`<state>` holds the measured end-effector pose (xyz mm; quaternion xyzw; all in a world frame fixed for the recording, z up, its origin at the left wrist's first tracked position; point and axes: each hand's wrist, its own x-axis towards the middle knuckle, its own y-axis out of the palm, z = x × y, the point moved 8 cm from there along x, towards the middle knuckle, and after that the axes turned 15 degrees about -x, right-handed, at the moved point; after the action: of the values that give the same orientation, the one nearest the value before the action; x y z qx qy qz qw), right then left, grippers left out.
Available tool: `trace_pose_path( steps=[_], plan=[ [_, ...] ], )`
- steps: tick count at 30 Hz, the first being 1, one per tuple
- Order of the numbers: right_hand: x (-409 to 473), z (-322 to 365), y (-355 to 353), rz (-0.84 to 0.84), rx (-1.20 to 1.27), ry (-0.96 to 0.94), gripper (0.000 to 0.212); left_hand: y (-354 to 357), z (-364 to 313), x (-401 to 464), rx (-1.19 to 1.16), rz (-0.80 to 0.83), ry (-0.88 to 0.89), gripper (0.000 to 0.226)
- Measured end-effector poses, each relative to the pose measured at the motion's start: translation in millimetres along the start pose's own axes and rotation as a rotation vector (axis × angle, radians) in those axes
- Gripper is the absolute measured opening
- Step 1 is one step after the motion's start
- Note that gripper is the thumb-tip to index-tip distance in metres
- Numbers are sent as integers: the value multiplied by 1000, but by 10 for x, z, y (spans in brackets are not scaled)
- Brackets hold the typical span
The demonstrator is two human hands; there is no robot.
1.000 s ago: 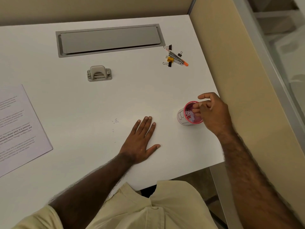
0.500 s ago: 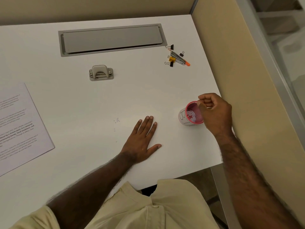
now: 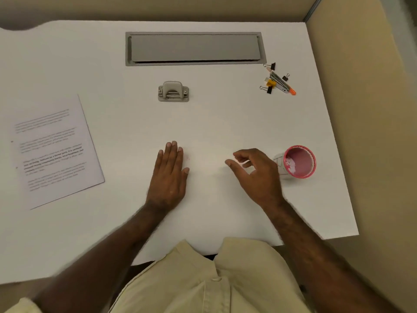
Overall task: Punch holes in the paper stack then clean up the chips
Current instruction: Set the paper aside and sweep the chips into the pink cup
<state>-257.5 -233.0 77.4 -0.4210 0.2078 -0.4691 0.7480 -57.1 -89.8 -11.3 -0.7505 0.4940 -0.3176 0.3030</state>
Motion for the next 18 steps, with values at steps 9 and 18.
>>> trace_pose_path(
  steps=[9,18],
  plan=[
    [-302,292,1249,321,-389,-243,125,-167,618,-177,109,-7,-248,65],
    [-8,474,1501,197,-543,-301,125,-160,641,-180,97,34,-274,66]
  ],
)
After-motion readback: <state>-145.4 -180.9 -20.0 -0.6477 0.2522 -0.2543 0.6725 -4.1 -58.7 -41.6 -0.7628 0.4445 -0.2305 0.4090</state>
